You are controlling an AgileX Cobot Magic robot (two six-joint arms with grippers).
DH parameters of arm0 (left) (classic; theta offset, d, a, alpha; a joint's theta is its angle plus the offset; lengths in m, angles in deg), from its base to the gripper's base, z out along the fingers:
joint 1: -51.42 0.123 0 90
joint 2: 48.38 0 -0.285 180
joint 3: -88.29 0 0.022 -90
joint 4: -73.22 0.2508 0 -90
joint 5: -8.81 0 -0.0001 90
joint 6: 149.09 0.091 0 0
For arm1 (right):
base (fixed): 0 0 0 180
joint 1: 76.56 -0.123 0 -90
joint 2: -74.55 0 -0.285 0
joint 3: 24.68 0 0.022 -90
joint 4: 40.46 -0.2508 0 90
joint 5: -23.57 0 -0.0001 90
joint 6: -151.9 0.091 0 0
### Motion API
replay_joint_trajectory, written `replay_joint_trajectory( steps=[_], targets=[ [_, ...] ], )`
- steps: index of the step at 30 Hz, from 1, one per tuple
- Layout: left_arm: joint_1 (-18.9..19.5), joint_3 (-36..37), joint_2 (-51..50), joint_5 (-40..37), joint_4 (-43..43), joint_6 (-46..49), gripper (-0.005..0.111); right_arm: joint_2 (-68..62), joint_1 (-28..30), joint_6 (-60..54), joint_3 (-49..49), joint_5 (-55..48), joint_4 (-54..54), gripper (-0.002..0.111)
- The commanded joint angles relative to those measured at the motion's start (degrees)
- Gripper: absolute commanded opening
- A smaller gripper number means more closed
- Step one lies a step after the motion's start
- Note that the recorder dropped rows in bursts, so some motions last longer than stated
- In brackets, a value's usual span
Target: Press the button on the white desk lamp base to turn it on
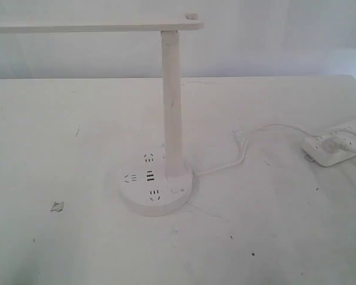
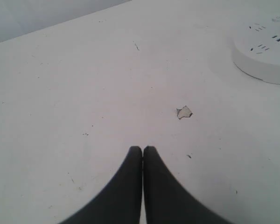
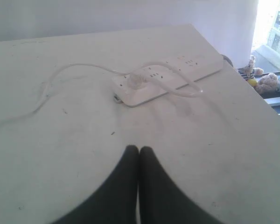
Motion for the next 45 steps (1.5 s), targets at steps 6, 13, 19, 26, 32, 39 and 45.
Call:
replay_joint_trajectory(
  steps=[6,13,19,26,32,39,45],
  targets=[
    [-0.55,0.19,0.30,0.23,-0.07,-0.06,0.000,0.23,0.38,-0.07,-0.43,0.15,0.23,0.000],
    [-0.55,0.19,0.30,0.23,-0.07,-0.06,0.000,0.23,0.38,-0.07,-0.43,0.15,0.23,0.000],
    [-0.55,0.19,0.30,0.23,-0.07,-0.06,0.000,0.23,0.38,-0.07,-0.43,0.15,0.23,0.000],
    [-0.55,0.19,0.30,0.23,-0.07,-0.06,0.000,0.23,0.38,-0.07,-0.43,0.15,0.23,0.000],
    [-0.55,0.19,0.30,0.23,-0.07,-0.06,0.000,0.23,0.38,-0.07,-0.43,0.15,0.23,0.000],
    [-0.55,0.19,0.30,0.23,-0.07,-0.06,0.000,0.23,0.38,-0.07,-0.43,0.15,0.23,0.000],
    [-0.55,0.19,0.30,0.23,-0.07,-0.06,0.000,0.23,0.38,-2.07,-0.43,7.48,5.93,0.000]
  ],
)
